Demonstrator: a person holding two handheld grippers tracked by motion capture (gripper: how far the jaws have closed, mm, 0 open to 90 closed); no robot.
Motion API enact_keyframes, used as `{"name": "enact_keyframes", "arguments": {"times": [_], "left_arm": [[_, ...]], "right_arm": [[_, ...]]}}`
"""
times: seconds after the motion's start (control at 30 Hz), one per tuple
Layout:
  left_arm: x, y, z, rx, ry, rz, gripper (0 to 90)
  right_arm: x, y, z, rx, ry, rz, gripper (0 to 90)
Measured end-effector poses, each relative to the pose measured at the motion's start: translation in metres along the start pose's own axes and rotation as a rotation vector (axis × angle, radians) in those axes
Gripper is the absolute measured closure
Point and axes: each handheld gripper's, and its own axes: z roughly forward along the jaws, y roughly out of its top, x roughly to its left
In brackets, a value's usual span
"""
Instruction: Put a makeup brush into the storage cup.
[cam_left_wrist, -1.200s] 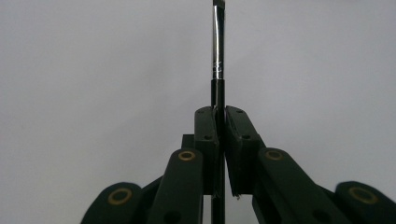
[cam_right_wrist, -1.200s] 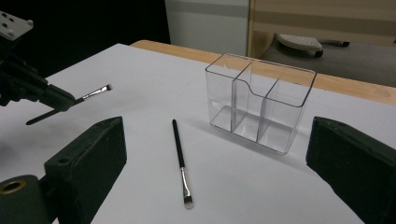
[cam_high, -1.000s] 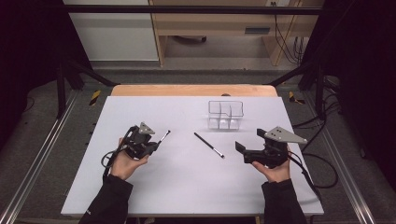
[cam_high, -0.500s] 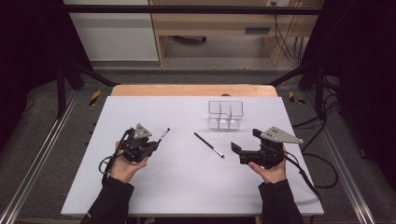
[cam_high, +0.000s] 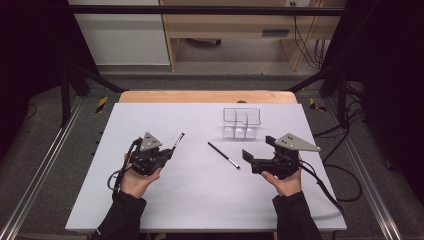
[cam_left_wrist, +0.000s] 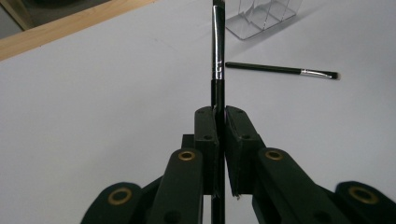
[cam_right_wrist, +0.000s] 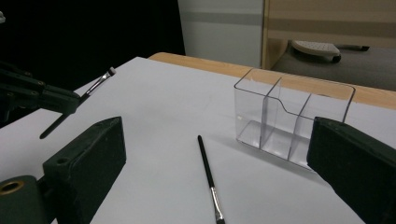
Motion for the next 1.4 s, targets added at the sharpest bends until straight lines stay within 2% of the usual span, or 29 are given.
{"name": "enact_keyframes", "arguments": {"times": [0.3,0.7,1.0,1.23,1.4], "left_arm": [[-0.009,0.005,-0.005,-0.063,-0.007,-0.011,83.2],[-0.025,0.005,-0.006,-0.157,-0.073,-0.069,83.2],[-0.032,-0.003,-0.004,-0.181,-0.078,-0.094,83.2],[-0.037,-0.006,0.0,-0.201,-0.08,-0.099,83.2],[-0.04,-0.009,0.005,-0.199,-0.083,-0.106,83.3]], "right_arm": [[0.009,0.01,0.007,-0.029,0.023,0.027,6.0],[0.022,0.017,0.02,-0.042,0.043,0.058,7.2],[0.029,0.015,0.032,-0.035,0.07,0.092,7.9],[0.038,0.011,0.042,-0.025,0.095,0.097,8.5],[0.044,0.007,0.05,-0.019,0.109,0.115,9.4]]}}
